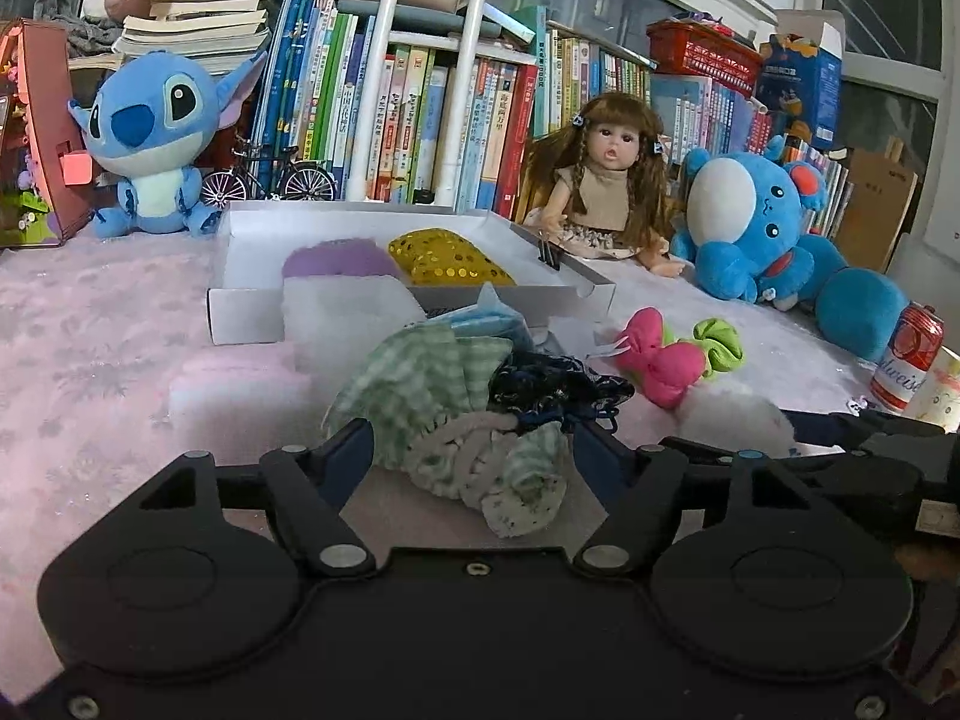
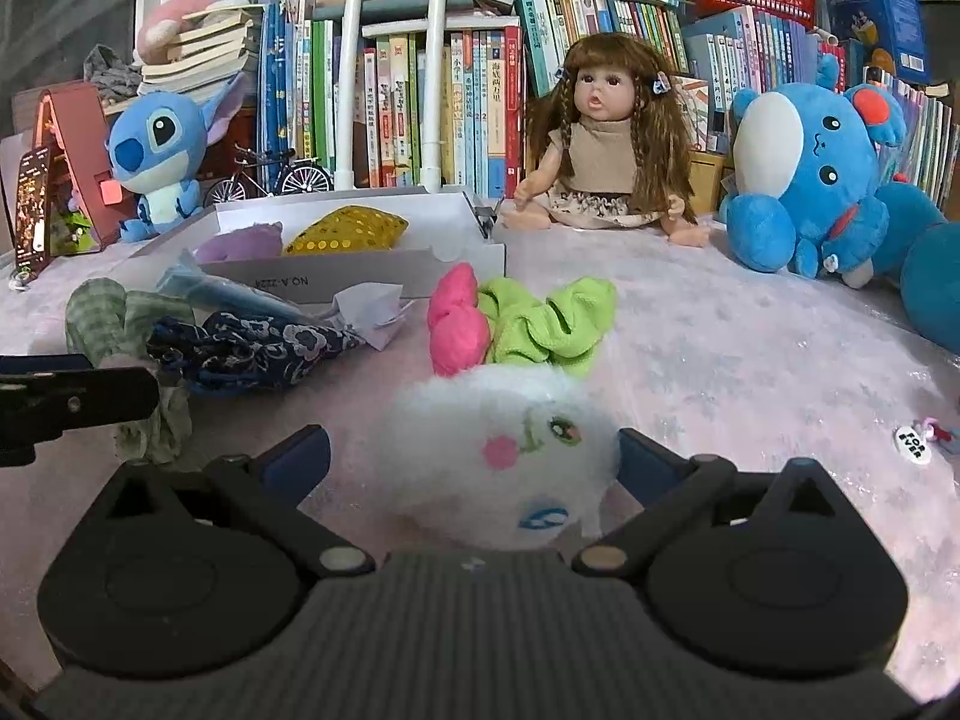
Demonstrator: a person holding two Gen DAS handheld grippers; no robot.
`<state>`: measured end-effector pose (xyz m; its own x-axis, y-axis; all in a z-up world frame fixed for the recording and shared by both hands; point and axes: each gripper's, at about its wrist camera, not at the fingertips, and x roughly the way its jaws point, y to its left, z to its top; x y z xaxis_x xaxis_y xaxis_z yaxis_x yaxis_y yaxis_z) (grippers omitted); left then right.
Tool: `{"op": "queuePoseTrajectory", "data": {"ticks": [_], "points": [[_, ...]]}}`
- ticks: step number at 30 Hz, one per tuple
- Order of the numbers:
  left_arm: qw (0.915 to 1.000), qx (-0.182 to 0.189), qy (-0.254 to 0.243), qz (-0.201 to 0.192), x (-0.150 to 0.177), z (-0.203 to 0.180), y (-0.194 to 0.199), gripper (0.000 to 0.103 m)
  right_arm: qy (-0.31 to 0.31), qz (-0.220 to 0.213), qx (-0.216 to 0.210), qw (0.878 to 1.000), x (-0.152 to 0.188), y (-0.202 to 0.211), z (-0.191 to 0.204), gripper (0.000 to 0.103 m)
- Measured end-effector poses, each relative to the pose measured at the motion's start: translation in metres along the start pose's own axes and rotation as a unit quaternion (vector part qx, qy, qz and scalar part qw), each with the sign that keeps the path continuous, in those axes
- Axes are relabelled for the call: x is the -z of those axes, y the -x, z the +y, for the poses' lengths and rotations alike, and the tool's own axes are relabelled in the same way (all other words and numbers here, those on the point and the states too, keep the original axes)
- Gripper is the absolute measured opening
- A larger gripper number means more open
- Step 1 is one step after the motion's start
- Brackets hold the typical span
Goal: Organize soft objects
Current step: 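Close the left tool on the green plaid cloth while the right closes on the white fluffy plush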
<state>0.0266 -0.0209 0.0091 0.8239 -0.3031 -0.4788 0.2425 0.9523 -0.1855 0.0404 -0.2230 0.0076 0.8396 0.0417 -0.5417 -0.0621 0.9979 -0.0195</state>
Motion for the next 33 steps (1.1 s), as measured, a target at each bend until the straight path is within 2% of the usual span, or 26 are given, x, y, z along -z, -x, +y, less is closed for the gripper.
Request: {"op": "queuePoseTrajectory", "data": {"ticks": [12, 25, 28, 33], "points": [[0.9999, -0.012, -0.006, 0.004, 0.002, -0.004, -0.012, 0.069, -0.003, 0.005, 0.002, 1.0, 0.0, -0.002, -0.001, 0.103], [0.9996, -0.02, -0.019, -0.003, 0.006, -0.008, -0.006, 0.045, -0.004, 0.003, 0.001, 1.0, 0.0, -0.001, -0.001, 0.102], [0.9994, -0.025, -0.02, -0.011, 0.005, -0.008, -0.001, 0.043, -0.003, 0.002, 0.002, 1.0, 0.001, -0.001, -0.001, 0.095], [0.9994, -0.025, -0.014, -0.02, 0.001, -0.005, 0.009, 0.042, -0.01, -0.006, 0.007, 1.0, 0.002, 0.001, -0.002, 0.077]]}}
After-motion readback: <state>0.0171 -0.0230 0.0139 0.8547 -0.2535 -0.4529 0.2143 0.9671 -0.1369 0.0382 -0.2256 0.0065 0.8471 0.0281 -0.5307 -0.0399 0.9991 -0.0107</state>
